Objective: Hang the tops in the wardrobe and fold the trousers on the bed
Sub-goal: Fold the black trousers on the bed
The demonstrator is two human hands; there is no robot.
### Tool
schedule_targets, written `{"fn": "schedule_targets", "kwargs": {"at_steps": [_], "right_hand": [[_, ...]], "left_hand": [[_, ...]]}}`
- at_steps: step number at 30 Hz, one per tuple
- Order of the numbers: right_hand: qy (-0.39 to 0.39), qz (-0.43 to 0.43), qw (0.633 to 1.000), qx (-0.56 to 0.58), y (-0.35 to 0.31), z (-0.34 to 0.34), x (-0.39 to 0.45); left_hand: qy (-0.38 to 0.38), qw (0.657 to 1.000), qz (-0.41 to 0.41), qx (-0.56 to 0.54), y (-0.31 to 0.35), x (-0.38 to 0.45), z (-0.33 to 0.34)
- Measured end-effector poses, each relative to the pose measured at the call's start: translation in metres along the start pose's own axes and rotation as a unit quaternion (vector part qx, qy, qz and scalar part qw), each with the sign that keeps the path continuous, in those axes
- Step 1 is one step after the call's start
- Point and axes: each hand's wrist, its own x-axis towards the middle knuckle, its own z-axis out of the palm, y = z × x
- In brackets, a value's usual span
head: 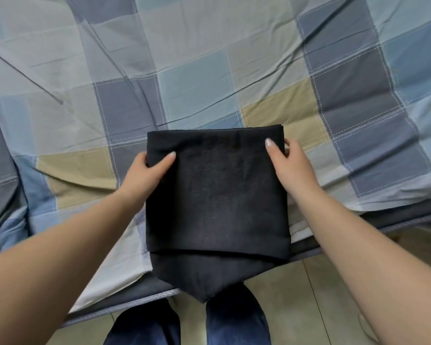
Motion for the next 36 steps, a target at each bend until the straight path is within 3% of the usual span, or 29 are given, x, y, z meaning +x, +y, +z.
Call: {"fn": "schedule_targets", "kwargs": {"at_steps": [3, 6, 14, 19, 24, 28, 36], "right_hand": [[0.028, 0.053, 0.998, 0.035, -0.018, 0.02, 0.027], [0.084, 0.074, 0.994, -0.004, -0.008, 0.031, 0.043], [0.208, 0.022, 0.971, -0.116, 0.016, 0.053, 0.064], [0.144, 0.013, 0.99, -0.006, 0.015, 0.04, 0.038], [0.056, 0.053, 0.996, -0.038, 0.059, 0.033, -0.052], [0.073, 0.042, 0.991, -0.103, 0.091, 0.044, -0.098], [0.114, 0.001, 0.981, -0.16, 0.117, 0.058, -0.07]], "left_hand": [[0.026, 0.999, -0.024, -0.006, 0.019, 0.021, 0.006], [0.073, 0.997, -0.033, 0.012, 0.016, 0.033, 0.009], [0.255, 0.965, 0.035, 0.055, -0.02, 0.067, 0.031], [0.197, 0.978, 0.037, 0.064, -0.018, 0.049, 0.02], [0.16, 0.982, 0.016, 0.101, -0.072, -0.015, 0.012], [0.159, 0.983, -0.019, 0.095, -0.121, -0.064, 0.022], [0.196, 0.971, -0.002, 0.137, -0.136, -0.041, 0.035]]}}
